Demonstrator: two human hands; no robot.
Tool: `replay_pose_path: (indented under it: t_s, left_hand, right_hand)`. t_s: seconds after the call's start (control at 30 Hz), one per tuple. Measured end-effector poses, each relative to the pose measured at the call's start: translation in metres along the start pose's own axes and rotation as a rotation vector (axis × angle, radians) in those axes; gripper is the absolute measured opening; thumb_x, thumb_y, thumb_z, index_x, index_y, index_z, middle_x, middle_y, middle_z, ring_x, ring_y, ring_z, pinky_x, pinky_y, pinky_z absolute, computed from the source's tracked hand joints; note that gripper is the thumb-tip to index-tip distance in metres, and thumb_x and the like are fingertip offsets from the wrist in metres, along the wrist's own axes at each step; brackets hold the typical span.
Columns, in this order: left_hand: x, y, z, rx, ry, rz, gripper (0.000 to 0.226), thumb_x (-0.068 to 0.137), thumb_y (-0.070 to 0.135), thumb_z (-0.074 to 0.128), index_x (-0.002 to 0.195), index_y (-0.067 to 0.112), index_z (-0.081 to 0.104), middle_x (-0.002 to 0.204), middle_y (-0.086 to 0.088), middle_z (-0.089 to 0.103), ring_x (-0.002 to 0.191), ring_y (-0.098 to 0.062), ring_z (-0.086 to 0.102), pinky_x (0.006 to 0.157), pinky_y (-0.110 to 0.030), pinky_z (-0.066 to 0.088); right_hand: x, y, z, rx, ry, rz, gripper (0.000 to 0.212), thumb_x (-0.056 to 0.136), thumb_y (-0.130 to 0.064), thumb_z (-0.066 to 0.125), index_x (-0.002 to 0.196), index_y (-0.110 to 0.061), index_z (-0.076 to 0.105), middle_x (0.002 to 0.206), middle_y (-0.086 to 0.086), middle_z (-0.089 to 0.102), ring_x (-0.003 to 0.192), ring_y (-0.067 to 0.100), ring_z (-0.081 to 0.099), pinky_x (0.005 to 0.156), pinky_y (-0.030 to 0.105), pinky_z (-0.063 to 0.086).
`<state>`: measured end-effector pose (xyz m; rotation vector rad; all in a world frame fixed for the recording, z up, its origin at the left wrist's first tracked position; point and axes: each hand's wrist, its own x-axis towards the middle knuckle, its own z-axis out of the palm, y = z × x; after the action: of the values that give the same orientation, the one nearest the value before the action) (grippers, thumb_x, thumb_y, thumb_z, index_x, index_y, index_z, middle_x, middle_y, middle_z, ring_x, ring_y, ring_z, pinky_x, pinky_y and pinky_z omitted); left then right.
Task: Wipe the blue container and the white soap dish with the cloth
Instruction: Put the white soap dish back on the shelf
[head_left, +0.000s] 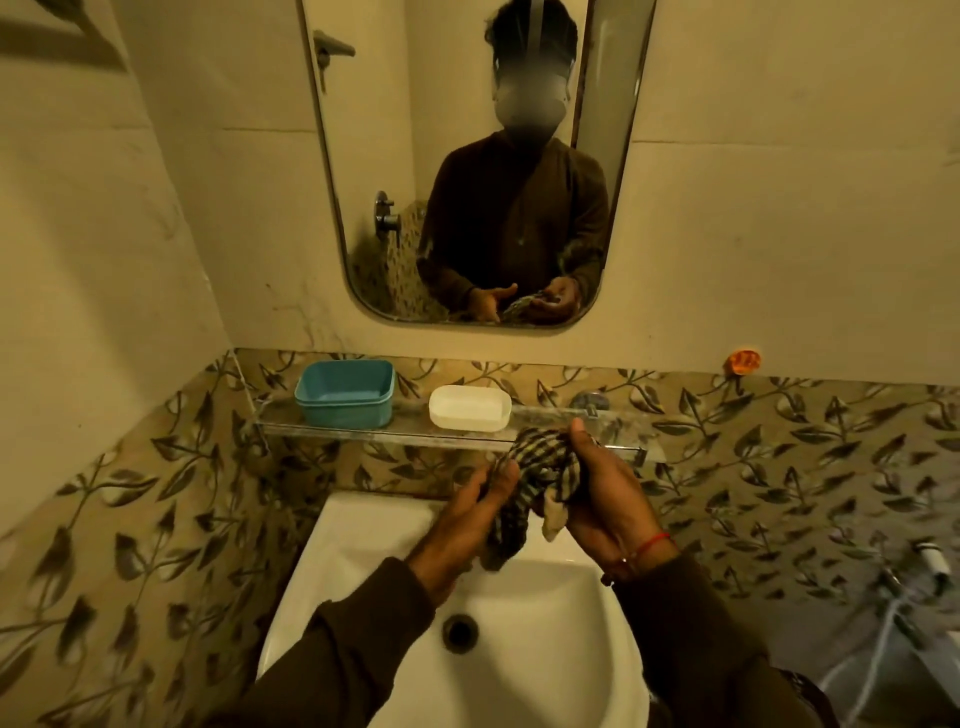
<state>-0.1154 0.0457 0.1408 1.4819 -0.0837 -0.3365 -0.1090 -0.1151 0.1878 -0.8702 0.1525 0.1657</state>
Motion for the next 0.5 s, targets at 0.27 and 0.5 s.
replay_pose_path:
  t_s: [0.27,0.5]
  left_hand:
    - [-0.005,0.015,0.012,-0.658,-0.007,-0.217,0.051,0.092,0.044,0.065,0.129,0.008,0.065,0.128,-0.021,0.067,0.122,-0.036,0.062,0.111,-0.053,0.042]
    - [0.0,-0.008,0.014,-0.618,0.252,-0.077,0.038,0.096,0.021,0.061,0.131,0.007,0.06,0.12,-0.02,0.071,0.114,-0.035,0.067,0.093,-0.045,0.055]
  right_hand:
    - [-0.012,0.016,-0.003,0.114,-0.137,0.056,0.033,0.092,-0.014,0.053,0.124,-0.008,0.059,0.123,0.022,0.064,0.116,0.036,0.059,0.089,0.047,0.053]
    - [-0.009,0.031,-0.037,-0.826,0.13,-0.43,0.019,0.089,-0.018,0.065,0.106,-0.029,0.065,0.11,-0.004,0.068,0.099,0.018,0.066,0.068,0.023,0.055]
